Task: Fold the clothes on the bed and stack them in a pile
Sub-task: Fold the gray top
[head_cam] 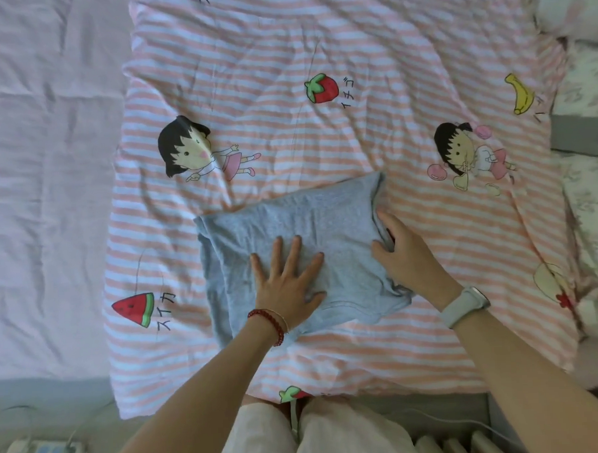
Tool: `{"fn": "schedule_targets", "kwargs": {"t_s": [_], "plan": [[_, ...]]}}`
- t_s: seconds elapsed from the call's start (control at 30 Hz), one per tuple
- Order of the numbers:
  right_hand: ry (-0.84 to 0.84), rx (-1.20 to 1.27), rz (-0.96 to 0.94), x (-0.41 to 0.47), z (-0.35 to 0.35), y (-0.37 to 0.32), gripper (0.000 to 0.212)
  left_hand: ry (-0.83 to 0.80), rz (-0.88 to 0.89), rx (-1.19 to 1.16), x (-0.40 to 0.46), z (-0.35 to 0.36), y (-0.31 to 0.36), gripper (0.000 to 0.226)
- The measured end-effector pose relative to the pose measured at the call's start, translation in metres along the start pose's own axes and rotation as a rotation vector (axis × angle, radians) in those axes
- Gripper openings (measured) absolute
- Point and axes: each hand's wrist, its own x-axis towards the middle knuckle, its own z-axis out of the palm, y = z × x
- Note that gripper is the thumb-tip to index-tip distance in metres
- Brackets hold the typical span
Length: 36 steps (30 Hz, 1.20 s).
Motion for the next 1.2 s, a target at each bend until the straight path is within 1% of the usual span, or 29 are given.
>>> {"fn": "schedule_targets", "kwargs": {"t_s": [0.03,0.07,0.1,0.13,0.17,0.2,0.23,0.27,0.3,0.33,0.37,0.4,0.43,0.5,0.53,0.57,0.6,0.63,0.67,0.7,0.77,0.83,0.87,0.93,1.0,1.07,1.1,1.13,1.2], "plan": [[-0.014,0.031,-0.049,-0.003,0.0,-0.013,0.057,0.043,0.015,-0.153,-0.004,-0.008,-0.006,0.055],[-0.036,0.087,-0.101,-0.006,0.003,-0.028,0.057,0.126,-0.005,-0.384,-0.009,-0.016,-0.013,0.043],[-0.064,0.138,-0.149,-0.01,0.009,-0.044,0.057,0.229,-0.08,-0.659,-0.016,-0.024,-0.022,0.031],[-0.095,0.166,-0.192,-0.013,0.017,-0.059,0.057,0.316,-0.216,-0.929,-0.023,-0.03,-0.035,0.023],[-0.141,0.174,-0.23,-0.017,0.029,-0.074,0.057,0.356,-0.375,-1.19,-0.032,-0.036,-0.049,0.021],[-0.212,0.181,-0.26,-0.019,0.043,-0.089,0.058,0.346,-0.517,-1.447,-0.042,-0.043,-0.064,0.023],[-0.304,0.2,-0.271,-0.021,0.057,-0.1,0.058,0.284,-0.62,-1.688,-0.05,-0.046,-0.075,0.028],[-0.4,0.229,-0.271,-0.021,0.072,-0.108,0.058,0.204,-0.679,-1.847,-0.058,-0.048,-0.084,0.035],[-0.473,0.265,-0.261,-0.02,0.084,-0.112,0.055,0.129,-0.708,-1.909,-0.065,-0.049,-0.091,0.04],[-0.505,0.289,-0.242,-0.019,0.094,-0.112,0.05,0.077,-0.718,-1.916,-0.071,-0.048,-0.094,0.043],[-0.488,0.285,-0.227,-0.017,0.099,-0.11,0.044,0.058,-0.729,-1.894,-0.073,-0.046,-0.093,0.042],[-0.406,0.24,-0.227,-0.015,0.101,-0.106,0.039,0.069,-0.739,-1.848,-0.074,-0.043,-0.089,0.038],[-0.278,0.169,-0.238,-0.012,0.102,-0.1,0.035,0.103,-0.744,-1.743,-0.071,-0.04,-0.085,0.033],[-0.041,0.029,-0.268,-0.004,0.096,-0.087,0.031,0.19,-0.727,-1.404,-0.063,-0.034,-0.074,0.028],[0.035,-0.041,-0.302,0.001,0.093,-0.084,0.032,0.253,-0.727,-1.26,-0.06,-0.03,-0.066,0.029],[0.083,-0.121,-0.362,0.008,0.09,-0.082,0.034,0.332,-0.741,-1.184,-0.058,-0.028,-0.058,0.029],[0.1,-0.217,-0.441,0.015,0.089,-0.082,0.037,0.429,-0.751,-1.168,-0.058,-0.027,-0.05,0.026],[0.083,-0.341,-0.526,0.023,0.09,-0.083,0.04,0.534,-0.758,-1.159,-0.059,-0.024,-0.045,0.022],[0.026,-0.479,-0.594,0.03,0.092,-0.085,0.044,0.62,-0.775,-1.135,-0.062,-0.021,-0.041,0.019],[-0.056,-0.612,-0.628,0.037,0.096,-0.088,0.048,0.664,-0.803,-1.094,-0.066,-0.018,-0.04,0.017],[-0.209,-0.826,-0.612,0.051,0.107,-0.092,0.052,0.666,-0.891,-1.029,-0.07,-0.007,-0.045,0.019],[-0.278,-0.94,-0.557,0.063,0.118,-0.095,0.051,0.636,-0.96,-1.038,-0.072,0.001,-0.056,0.028],[-0.254,-0.951,-0.549,0.068,0.121,-0.097,0.05,0.62,-0.963,-1.067,-0.073,0.004,-0.061,0.036],[-0.134,-0.909,-0.585,0.078,0.124,-0.104,0.045,0.551,-0.927,-1.11,-0.073,0.006,-0.066,0.044],[-0.1,-0.844,-0.611,0.09,0.125,-0.113,0.046,0.368,-0.888,-1.13,-0.074,0.009,-0.069,0.045],[-0.177,-0.776,-0.562,0.103,0.126,-0.124,0.048,0.21,-0.842,-1.229,-0.076,0.013,-0.073,0.043],[-0.226,-0.75,-0.521,0.109,0.126,-0.129,0.049,0.177,-0.813,-1.31,-0.078,0.014,-0.074,0.038],[-0.273,-0.74,-0.486,0.115,0.125,-0.135,0.052,0.173,-0.779,-1.373,-0.079,0.015,-0.074,0.032],[-0.372,-0.756,-0.435,0.122,0.122,-0.145,0.051,0.207,-0.704,-1.399,-0.083,0.014,-0.073,0.023]]}}
